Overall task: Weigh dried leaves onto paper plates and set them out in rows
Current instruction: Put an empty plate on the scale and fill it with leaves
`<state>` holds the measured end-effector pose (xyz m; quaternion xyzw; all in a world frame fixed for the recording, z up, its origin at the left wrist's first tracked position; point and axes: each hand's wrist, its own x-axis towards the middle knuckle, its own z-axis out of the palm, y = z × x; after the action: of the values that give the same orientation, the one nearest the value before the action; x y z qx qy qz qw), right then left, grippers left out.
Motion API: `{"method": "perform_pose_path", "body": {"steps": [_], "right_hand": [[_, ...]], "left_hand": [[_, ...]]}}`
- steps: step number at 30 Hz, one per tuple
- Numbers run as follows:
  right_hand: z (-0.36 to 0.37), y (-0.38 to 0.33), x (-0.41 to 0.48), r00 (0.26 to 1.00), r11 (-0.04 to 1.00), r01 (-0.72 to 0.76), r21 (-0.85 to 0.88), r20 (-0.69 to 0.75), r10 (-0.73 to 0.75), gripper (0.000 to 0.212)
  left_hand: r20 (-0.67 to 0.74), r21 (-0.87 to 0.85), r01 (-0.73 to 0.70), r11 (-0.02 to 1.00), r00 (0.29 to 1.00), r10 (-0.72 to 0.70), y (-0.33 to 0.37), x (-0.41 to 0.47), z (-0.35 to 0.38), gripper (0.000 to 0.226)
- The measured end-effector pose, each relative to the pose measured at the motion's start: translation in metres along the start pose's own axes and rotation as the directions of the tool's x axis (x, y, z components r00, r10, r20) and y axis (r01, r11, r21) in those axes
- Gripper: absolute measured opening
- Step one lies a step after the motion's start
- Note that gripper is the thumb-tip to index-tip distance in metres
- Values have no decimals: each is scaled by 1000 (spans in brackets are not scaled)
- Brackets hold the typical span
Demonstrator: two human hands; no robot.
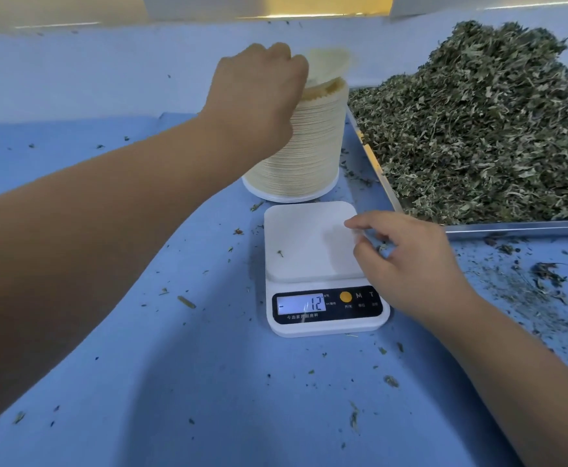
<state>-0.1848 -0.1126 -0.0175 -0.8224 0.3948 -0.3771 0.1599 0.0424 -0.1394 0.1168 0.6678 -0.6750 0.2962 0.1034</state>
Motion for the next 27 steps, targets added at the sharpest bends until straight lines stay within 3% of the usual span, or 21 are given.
{"method": "perform_pose_path", "body": {"steps": [3,5,10,14,16,21,27], "right_hand": [[1,0,0,1000,1000,-1,22,-10,1,24],[3,1,-1,1000,1000,-10,28,-11,10,24],[4,3,-1,990,980,-140,141,5,140,26],[-1,7,0,970,949,-236,207,-3,242,17],[-3,5,1,974,957,-213,198,-32,224,24],[-6,5,1,975,950,-209,232,-28,222,27],[-8,8,0,966,955,-257,146,14,258,33]], "left_hand": [[-132,-245,143,959,975,-180,-9,-10,12,31],[-233,-442,192,876,919,-318,-12,-17,17,33],[-333,-794,72,603,780,-531,4,-57,26,24],[-260,-870,53,490,796,-546,28,-108,39,28],[-225,-880,60,471,821,-524,33,-127,46,28],[-95,-897,161,412,840,-534,37,-157,61,30],[79,-933,254,256,835,-544,31,-162,68,41]]}}
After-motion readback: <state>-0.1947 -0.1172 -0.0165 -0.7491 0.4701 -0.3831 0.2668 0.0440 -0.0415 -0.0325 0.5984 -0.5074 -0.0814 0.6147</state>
